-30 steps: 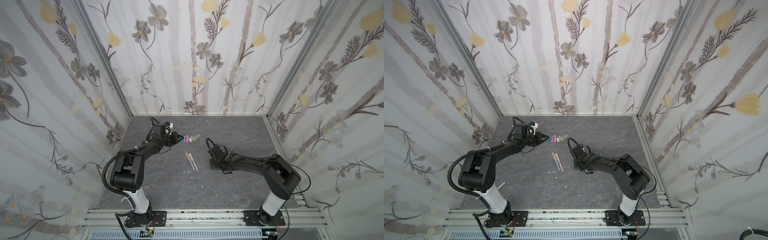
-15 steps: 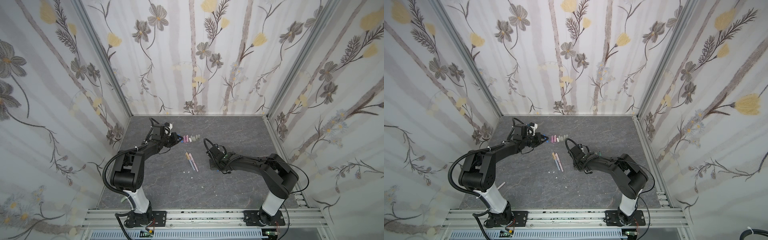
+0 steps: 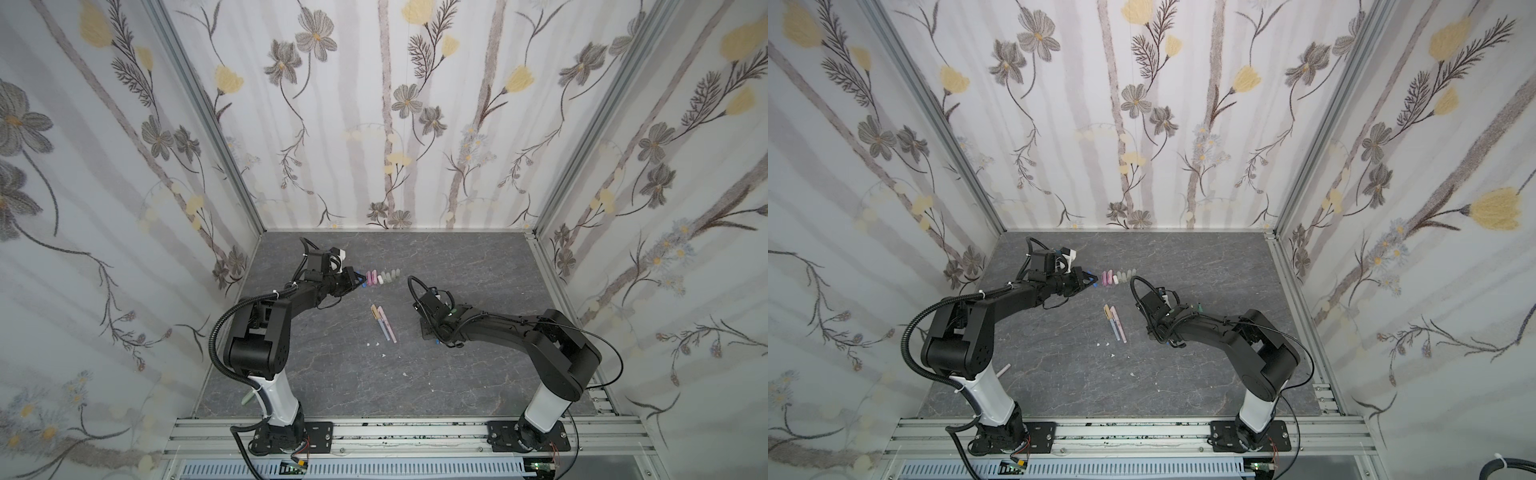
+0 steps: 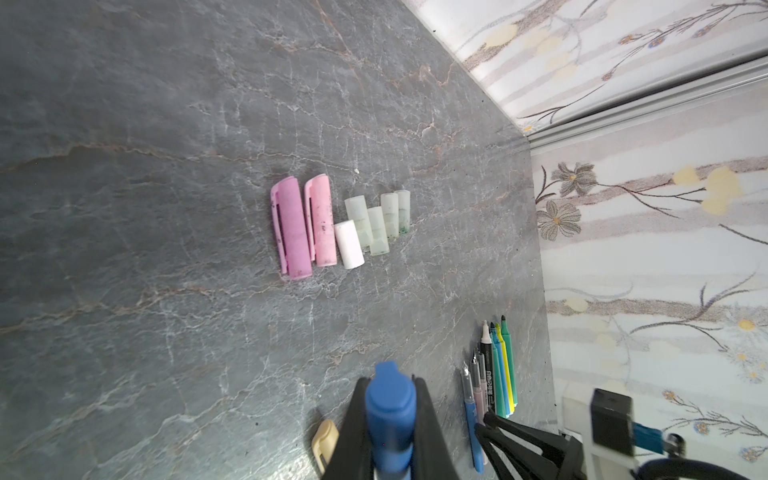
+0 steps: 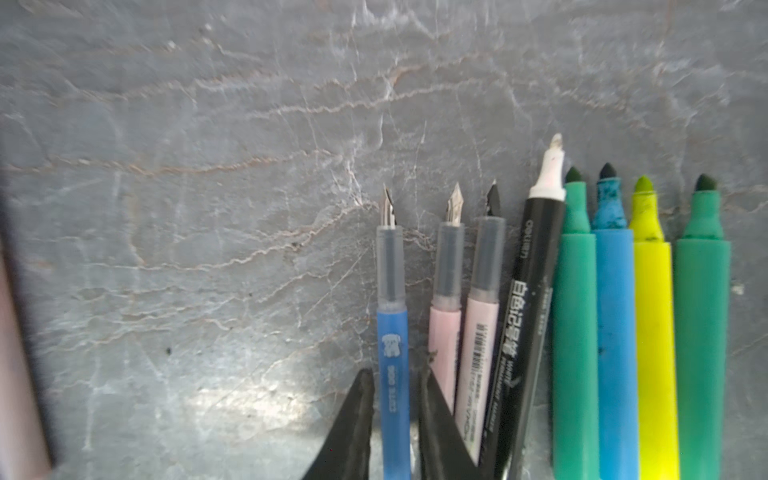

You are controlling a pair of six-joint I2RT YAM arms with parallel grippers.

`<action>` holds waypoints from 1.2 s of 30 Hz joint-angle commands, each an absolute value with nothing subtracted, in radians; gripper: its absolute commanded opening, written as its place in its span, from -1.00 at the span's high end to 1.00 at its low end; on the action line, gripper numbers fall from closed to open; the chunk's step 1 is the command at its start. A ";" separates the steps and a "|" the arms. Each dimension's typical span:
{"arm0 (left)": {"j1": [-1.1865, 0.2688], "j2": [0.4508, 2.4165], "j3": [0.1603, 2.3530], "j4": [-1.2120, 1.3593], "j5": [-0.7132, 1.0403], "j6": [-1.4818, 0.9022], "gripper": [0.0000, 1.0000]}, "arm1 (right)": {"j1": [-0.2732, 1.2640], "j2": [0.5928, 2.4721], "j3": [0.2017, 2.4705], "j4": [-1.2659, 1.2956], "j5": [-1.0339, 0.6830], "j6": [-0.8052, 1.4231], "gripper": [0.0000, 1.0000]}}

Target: Open the pen caps

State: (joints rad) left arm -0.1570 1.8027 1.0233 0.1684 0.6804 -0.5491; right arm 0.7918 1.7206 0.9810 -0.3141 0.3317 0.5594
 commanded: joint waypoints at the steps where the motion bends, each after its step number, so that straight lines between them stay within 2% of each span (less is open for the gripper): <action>1: -0.155 1.832 1.050 0.190 0.662 -0.532 1.00 | 0.793 1.671 0.994 -0.325 0.376 0.554 0.56; 8: -0.155 1.934 1.127 0.162 0.641 -0.514 1.00 | 0.790 1.564 0.991 -0.334 0.386 0.537 0.52; 20: -0.152 2.028 1.208 0.118 0.590 -0.484 1.00 | 0.790 1.549 0.950 -0.312 0.367 0.543 0.52; 36: -0.152 2.124 1.277 0.089 0.585 -0.476 0.66 | 0.788 1.557 0.951 -0.306 0.362 0.537 0.51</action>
State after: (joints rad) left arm -0.1532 2.1162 1.2652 0.0921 0.5884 -0.4942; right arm 0.7895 1.5555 0.9497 -0.3233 0.3645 0.5411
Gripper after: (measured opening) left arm 0.168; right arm 0.243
